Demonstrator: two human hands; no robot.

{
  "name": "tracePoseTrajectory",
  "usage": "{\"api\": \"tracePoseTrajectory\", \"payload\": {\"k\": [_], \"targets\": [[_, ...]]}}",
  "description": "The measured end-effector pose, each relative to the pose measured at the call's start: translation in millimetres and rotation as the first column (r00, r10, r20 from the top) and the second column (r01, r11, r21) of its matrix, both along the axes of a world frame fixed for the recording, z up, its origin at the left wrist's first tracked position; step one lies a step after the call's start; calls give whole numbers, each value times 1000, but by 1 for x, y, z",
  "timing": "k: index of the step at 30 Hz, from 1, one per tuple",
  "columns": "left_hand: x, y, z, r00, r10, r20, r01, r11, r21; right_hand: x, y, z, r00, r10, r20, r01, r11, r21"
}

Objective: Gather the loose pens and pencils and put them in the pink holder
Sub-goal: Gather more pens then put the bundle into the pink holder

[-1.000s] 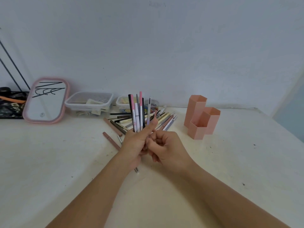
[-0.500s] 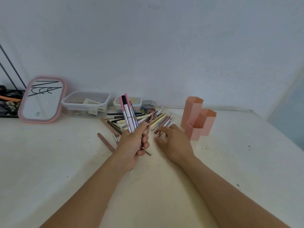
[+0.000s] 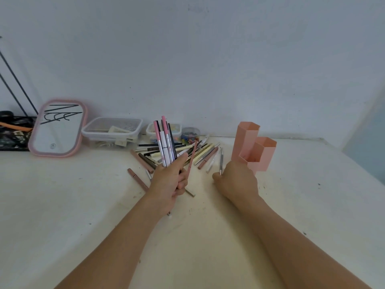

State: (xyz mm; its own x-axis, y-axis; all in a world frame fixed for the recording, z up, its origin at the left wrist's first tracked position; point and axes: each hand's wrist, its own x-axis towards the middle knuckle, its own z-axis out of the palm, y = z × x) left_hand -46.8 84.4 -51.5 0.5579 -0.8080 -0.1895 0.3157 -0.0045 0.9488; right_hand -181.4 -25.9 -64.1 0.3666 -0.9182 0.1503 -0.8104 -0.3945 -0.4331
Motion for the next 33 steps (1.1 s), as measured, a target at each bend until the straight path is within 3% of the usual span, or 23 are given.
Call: {"api": "tracePoseTrajectory", "payload": {"k": [7, 11, 17, 19, 21, 23, 25, 29, 33], "targets": [[0, 0, 0, 1000, -5, -10, 5, 1000, -8, -8, 2, 12, 997, 48, 66, -48, 999, 9], [-3, 2, 2, 1000, -11, -8, 11, 1000, -3, -9, -1, 12, 998, 54, -43, -53, 998, 30], [-6, 4, 4, 1000, 15, 6, -15, 1000, 20, -10, -9, 15, 995, 86, -55, -76, 984, 163], [-6, 3, 4, 1000, 17, 8, -17, 1000, 20, -12, -6, 12, 992, 108, 71, -117, 983, 145], [-8, 4, 5, 1000, -3, 11, 3, 1000, 4, -14, 3, 11, 931, 173, 322, -197, 979, 44], [-9, 5, 6, 999, -35, 16, 35, 999, -24, -11, 18, 15, 790, 264, 554, -316, 949, -2], [-10, 5, 7, 999, -41, 33, 42, 998, -53, -5, 39, 18, 652, 331, 683, -462, 887, 11], [-11, 5, 9, 1000, 26, 16, -24, 995, -97, 10, 67, 12, 538, 372, 757, -589, 808, 21], [-10, 9, 12, 998, -21, 52, 25, 997, -76, 14, 60, 6, 625, 454, 635, -583, 812, -7]]}}
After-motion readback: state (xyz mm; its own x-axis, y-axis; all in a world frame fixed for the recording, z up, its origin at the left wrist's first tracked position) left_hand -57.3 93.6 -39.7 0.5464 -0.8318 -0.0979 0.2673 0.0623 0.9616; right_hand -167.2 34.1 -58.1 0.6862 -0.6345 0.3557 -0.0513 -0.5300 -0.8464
